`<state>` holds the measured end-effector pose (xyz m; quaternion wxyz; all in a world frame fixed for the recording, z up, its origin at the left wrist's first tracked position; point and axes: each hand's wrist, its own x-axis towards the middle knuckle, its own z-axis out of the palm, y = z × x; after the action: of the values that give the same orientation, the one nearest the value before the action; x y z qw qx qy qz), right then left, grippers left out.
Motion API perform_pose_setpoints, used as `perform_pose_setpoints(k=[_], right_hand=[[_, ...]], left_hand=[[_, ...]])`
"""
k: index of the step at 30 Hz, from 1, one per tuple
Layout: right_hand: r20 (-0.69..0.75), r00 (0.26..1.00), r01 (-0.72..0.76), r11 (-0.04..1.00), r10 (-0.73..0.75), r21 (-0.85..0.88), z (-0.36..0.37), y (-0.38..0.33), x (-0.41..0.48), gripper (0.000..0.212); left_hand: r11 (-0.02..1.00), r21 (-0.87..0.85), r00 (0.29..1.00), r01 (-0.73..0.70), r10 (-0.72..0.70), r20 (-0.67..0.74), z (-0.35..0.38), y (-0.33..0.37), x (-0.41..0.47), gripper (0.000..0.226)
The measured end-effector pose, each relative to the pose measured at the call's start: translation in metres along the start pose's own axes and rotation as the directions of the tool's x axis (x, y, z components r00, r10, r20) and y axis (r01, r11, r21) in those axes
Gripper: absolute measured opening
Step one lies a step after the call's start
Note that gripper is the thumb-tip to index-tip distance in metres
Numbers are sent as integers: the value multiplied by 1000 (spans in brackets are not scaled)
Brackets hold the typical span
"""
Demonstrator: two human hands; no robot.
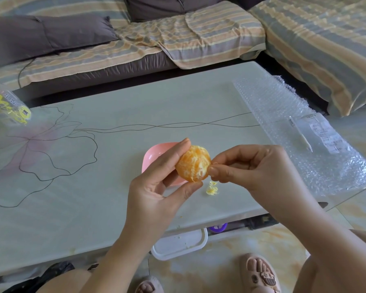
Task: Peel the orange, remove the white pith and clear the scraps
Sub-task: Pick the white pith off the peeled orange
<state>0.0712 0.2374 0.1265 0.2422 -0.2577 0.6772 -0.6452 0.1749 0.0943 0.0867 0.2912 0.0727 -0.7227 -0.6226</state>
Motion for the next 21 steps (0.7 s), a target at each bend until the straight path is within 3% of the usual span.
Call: perform_pose_setpoints(k=[12,21], right_hand=[[72,997,11,991,-1,-131,-2,-5,1,10],[63,998,-11,998,7,63,1,-2,2,18]], left_hand=[[996,71,998,-53,52,20,0,0,1,63],[997,46,998,-60,60,5,-4,-5,1,63]])
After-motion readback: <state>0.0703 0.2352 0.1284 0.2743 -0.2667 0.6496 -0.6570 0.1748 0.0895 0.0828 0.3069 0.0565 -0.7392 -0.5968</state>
